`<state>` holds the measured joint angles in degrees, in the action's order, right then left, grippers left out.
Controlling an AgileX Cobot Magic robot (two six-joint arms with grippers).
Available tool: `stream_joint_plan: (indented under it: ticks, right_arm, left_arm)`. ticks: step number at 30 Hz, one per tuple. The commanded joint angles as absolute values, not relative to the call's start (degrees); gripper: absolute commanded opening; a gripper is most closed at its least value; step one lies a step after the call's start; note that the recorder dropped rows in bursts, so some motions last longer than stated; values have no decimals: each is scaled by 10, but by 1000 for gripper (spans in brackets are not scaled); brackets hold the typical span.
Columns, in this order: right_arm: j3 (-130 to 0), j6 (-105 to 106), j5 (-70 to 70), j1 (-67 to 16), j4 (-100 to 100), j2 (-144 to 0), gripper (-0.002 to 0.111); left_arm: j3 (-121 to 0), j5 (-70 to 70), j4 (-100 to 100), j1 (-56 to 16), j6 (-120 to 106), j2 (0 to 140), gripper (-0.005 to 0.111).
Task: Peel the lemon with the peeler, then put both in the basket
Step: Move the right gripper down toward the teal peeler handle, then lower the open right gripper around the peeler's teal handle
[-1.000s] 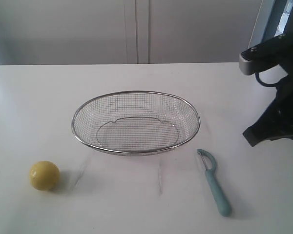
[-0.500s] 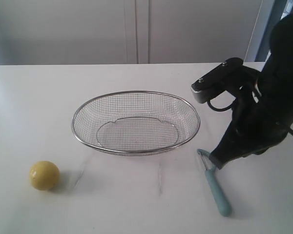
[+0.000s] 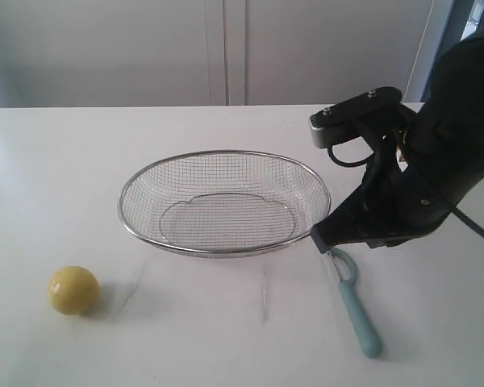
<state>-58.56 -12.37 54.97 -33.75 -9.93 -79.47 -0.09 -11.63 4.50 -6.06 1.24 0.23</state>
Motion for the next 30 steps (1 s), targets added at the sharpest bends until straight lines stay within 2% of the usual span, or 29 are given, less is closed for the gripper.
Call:
stream_joint_plan:
  ticks: [1,12,19,23,26,28,30]
  right_arm:
    - [-565,-188,545,-340,-97,-795,0]
    - [-536,-216,497,-340,-72,-795,1]
    - [-526,-216,485,-340,-74,-795,20]
    - [-526,-216,481,-340,-75,-795,27]
    - [-526,-216,477,-340,-75,-795,43]
    - [-526,-216,475,-340,-75,-795,48]
    - [-526,-216,475,-340,-74,-795,48]
  left_arm:
    - [0,-116,46,-65,12,0,0]
    - [0,-116,46,-65,12,0,0]
    - [0,-116,46,-65,12,0,0]
    - [0,-116,46,-65,12,0,0]
    - [0,-116,46,-65,12,0,0]
    - [0,-116,46,-65,12,0,0]
    - [0,-116,46,-65,12,0,0]
